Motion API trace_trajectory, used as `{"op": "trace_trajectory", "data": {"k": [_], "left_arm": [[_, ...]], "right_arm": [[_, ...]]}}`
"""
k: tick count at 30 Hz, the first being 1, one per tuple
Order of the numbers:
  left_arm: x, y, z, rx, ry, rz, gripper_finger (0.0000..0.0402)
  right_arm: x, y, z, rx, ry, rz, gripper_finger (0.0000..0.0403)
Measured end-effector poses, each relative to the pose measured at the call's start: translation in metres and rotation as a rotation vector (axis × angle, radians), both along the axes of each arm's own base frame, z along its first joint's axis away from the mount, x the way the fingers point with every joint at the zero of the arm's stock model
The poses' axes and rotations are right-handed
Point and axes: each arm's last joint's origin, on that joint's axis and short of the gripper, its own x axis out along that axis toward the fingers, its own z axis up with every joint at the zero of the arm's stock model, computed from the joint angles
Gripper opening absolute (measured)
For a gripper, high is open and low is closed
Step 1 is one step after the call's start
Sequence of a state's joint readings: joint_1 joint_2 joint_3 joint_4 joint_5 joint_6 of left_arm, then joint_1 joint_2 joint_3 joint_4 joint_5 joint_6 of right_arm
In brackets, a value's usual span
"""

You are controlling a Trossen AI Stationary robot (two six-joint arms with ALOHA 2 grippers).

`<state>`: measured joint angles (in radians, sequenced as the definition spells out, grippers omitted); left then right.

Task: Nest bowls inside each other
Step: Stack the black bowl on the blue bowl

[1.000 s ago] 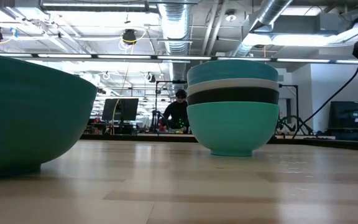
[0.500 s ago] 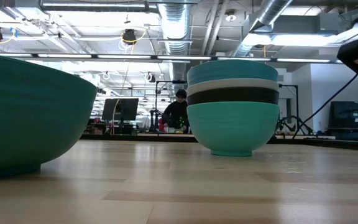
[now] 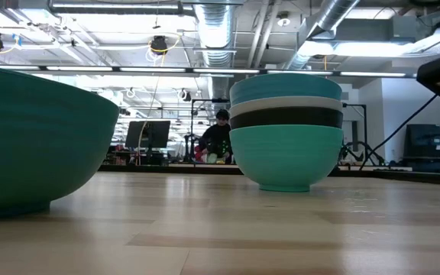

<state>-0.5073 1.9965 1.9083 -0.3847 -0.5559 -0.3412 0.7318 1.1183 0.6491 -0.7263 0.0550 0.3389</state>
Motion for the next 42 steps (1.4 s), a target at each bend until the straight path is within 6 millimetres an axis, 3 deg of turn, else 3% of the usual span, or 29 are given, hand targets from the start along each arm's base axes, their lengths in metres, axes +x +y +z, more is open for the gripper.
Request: {"op": "trace_trajectory", "data": {"k": [14,42], "left_arm": [[0.0,0.001,0.001,-0.021,-0.003,0.01,0.0105],[0.001,0.002,0.001,-0.033,-0.006,0.019,0.0105]], "right_arm": [[0.014,-0.009,0.007,0.047,-0.018,-0.071,0.0082],[0.01,-0.002,0.004,0.04,-0.019,-0.004,0.0082]]}}
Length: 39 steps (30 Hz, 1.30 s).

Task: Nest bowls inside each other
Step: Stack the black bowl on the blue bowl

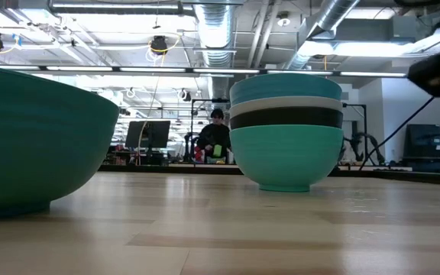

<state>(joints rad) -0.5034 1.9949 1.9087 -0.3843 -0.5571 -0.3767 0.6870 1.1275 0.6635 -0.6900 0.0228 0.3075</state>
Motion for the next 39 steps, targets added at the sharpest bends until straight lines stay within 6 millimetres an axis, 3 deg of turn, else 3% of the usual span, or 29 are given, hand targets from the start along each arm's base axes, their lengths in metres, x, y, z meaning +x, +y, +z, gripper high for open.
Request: {"op": "trace_trajectory", "data": {"k": [5,9,22,39], "left_arm": [[0.0,0.0,0.0,0.0,0.0,0.0,0.0105],[0.0,0.0,0.0,0.0,0.0,0.0,0.0105],[-0.001,0.001,-0.002,0.009,0.026,0.003,0.0105],[-0.001,0.001,-0.002,0.006,0.024,0.003,0.0105]], "right_arm": [[0.002,0.001,-0.023,-0.034,0.052,-0.003,0.0082],[0.005,0.005,-0.03,-0.048,0.077,0.006,0.0082],[0.012,0.01,0.001,0.025,-0.015,0.032,0.0082],[0.011,0.01,-0.001,0.0,0.004,0.059,0.0082]]}}
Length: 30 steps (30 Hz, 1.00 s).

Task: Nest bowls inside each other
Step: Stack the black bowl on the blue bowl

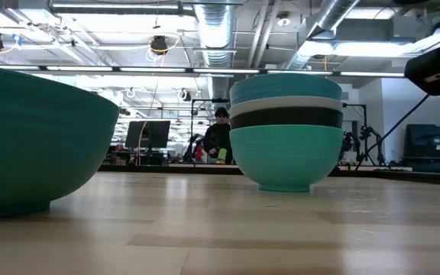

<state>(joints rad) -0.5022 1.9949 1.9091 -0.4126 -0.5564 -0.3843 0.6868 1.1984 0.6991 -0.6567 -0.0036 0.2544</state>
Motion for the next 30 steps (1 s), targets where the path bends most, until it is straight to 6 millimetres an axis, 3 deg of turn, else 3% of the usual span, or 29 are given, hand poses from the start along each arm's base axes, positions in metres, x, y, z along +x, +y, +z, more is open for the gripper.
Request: {"op": "trace_trajectory", "data": {"k": [19,30], "left_arm": [[0.0,0.0,0.0,0.002,-0.004,-0.002,0.0105],[0.0,0.0,0.001,0.004,-0.008,-0.004,0.0105]], "right_arm": [[0.002,0.003,-0.003,0.046,-0.024,0.011,0.0082],[0.018,0.024,-0.043,-0.034,0.049,0.092,0.0073]]}}
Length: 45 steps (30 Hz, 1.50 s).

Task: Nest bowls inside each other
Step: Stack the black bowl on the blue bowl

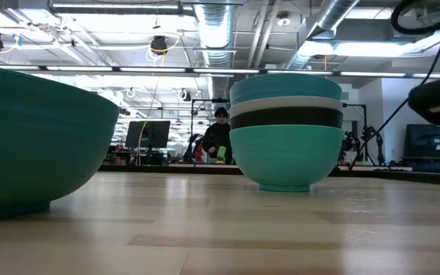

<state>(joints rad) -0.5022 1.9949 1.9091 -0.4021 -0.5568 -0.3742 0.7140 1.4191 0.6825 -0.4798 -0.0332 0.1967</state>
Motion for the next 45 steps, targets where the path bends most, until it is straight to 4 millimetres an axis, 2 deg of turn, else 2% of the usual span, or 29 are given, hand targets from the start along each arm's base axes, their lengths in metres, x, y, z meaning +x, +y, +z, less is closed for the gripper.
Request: {"op": "trace_trajectory", "data": {"k": [5,10,13,16,26,32,37,41,45], "left_arm": [[-0.006,0.002,0.01,0.023,-0.024,0.021,0.0105],[-0.037,0.009,0.034,0.117,0.007,0.113,0.0105],[-0.056,0.012,0.044,0.125,0.037,0.151,0.0105],[-0.068,0.01,0.053,0.133,0.023,0.156,0.0105],[-0.08,0.005,0.045,0.135,0.115,0.134,0.0094],[-0.082,0.004,0.046,0.158,0.103,0.15,0.0055],[-0.081,0.005,0.046,0.162,0.101,0.152,0.0036],[-0.086,0.009,0.055,0.145,0.078,0.158,0.0032],[-0.095,0.014,0.067,0.132,0.056,0.161,0.0032]], "right_arm": [[0.001,0.003,0.002,0.018,-0.011,0.031,0.0018],[-0.008,-0.008,0.022,-0.02,-0.105,-0.01,0.0017],[-0.015,-0.02,0.038,-0.045,-0.171,-0.095,0.0015],[-0.021,-0.032,0.055,-0.029,-0.253,-0.181,0.0015],[-0.026,-0.074,0.108,0.107,-0.512,-0.422,0.0015],[-0.012,-0.096,0.131,0.035,-0.612,-0.583,0.0015],[0.012,-0.113,0.131,-0.032,-0.579,-0.702,0.0015],[0.031,-0.123,0.131,-0.05,-0.574,-0.697,0.0015],[0.048,-0.132,0.14,-0.018,-0.636,-0.706,0.0019]]}}
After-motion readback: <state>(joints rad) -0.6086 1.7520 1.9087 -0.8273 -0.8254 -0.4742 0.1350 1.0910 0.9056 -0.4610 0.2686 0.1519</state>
